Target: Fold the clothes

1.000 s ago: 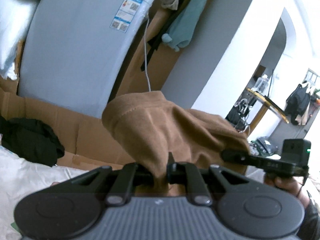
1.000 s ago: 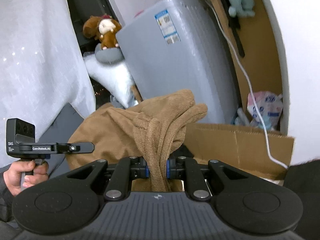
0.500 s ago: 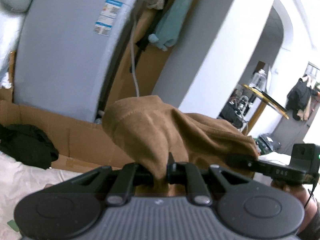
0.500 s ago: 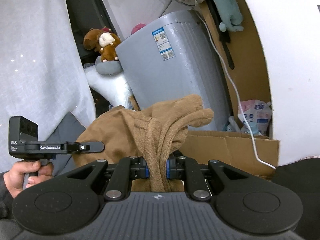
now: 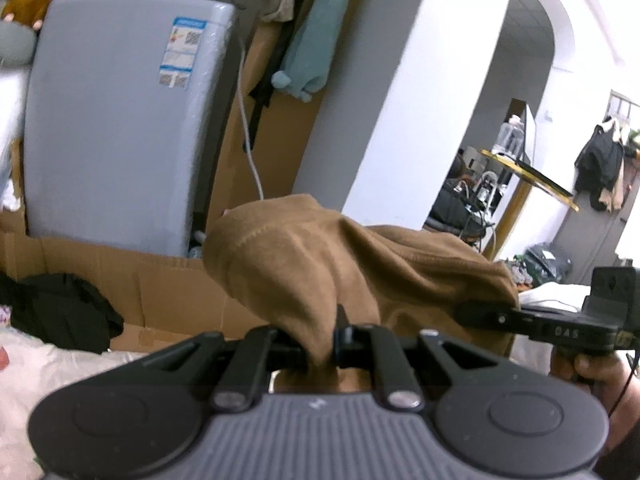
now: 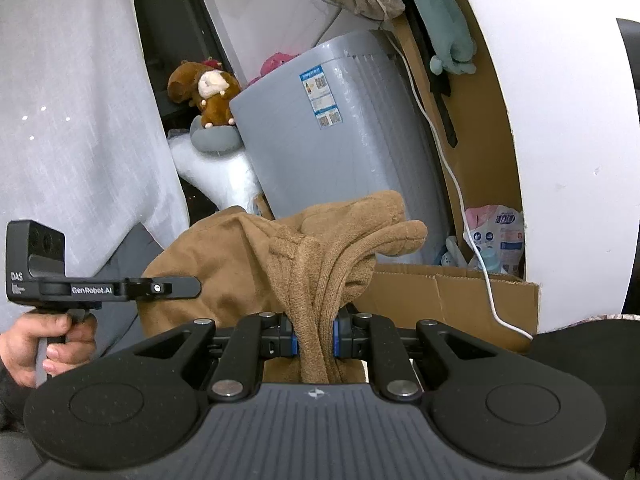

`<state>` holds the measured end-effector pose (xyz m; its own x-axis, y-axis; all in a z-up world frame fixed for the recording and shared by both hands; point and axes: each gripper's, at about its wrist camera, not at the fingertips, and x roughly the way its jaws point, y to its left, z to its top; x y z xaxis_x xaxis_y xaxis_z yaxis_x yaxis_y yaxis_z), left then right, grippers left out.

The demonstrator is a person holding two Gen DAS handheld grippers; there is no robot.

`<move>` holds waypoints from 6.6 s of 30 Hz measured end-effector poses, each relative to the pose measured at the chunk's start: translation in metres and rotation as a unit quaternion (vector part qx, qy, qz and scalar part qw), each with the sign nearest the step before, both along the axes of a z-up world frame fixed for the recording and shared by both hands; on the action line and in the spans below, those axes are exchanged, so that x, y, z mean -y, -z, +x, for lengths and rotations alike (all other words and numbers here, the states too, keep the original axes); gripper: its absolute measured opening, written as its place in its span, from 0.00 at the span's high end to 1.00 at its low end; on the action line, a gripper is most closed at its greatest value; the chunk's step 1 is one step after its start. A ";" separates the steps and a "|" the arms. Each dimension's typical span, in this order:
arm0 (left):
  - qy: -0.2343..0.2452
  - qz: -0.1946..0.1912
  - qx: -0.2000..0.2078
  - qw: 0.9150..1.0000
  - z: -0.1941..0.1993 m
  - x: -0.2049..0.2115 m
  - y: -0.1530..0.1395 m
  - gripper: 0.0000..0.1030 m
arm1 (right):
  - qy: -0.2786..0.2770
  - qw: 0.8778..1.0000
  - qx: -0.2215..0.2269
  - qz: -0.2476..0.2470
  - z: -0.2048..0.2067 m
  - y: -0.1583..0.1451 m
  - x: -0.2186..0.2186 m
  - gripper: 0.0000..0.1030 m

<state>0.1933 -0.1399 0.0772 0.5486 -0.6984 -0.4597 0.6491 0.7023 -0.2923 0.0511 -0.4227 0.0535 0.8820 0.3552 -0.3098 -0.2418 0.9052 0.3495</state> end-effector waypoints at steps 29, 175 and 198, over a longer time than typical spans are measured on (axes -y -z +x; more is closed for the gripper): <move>0.150 -0.008 -0.011 0.989 0.006 0.153 0.062 0.88 | 0.133 0.989 -0.043 -0.041 -0.052 0.028 0.119 0.85; 0.087 -0.028 -0.237 0.967 0.247 0.318 0.354 0.48 | 0.271 0.923 -0.264 -0.066 0.174 0.269 0.338 0.61; 0.035 0.010 -0.124 0.992 0.238 0.318 0.328 0.50 | 0.314 0.911 -0.255 -0.081 0.190 0.264 0.354 0.61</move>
